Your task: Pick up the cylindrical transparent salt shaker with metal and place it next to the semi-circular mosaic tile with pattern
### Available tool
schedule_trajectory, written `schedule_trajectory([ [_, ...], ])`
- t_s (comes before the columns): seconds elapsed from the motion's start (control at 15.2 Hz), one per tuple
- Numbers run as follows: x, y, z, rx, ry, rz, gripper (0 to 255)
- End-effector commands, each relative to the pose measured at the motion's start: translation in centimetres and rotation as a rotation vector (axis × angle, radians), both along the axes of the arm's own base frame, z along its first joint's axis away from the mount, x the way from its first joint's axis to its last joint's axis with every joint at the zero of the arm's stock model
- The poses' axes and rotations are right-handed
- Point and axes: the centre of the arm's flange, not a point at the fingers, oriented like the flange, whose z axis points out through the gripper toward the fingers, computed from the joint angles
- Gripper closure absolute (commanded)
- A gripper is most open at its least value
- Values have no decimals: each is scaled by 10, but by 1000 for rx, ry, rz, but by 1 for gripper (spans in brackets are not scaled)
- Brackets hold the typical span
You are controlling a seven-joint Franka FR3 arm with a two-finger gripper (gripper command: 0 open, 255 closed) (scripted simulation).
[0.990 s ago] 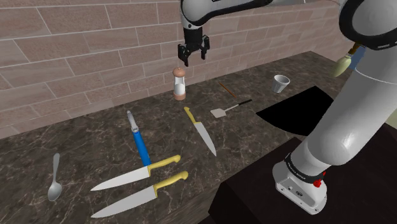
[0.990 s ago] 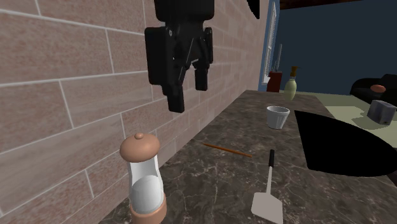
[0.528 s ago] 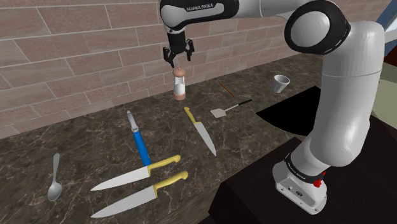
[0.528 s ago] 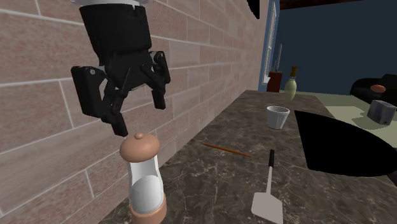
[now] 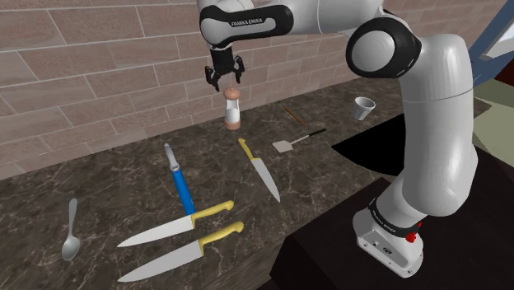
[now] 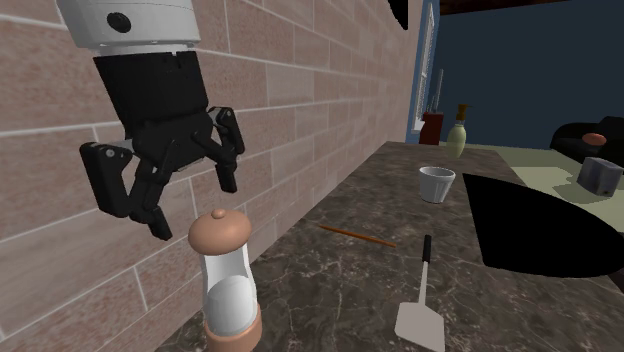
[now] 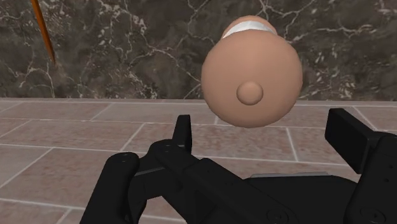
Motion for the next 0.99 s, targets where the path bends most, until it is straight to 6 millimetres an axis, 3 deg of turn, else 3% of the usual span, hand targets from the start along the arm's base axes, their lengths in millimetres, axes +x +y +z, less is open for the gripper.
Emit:
schedule_trajectory([
  [0.0,0,-4,-22,-3,18,1,0],
  [0.53,0,-5,-25,-3,18,1,0],
  [0.59,0,-4,-24,-3,18,1,255],
  [0.92,-1,-4,-23,-3,18,1,255],
])
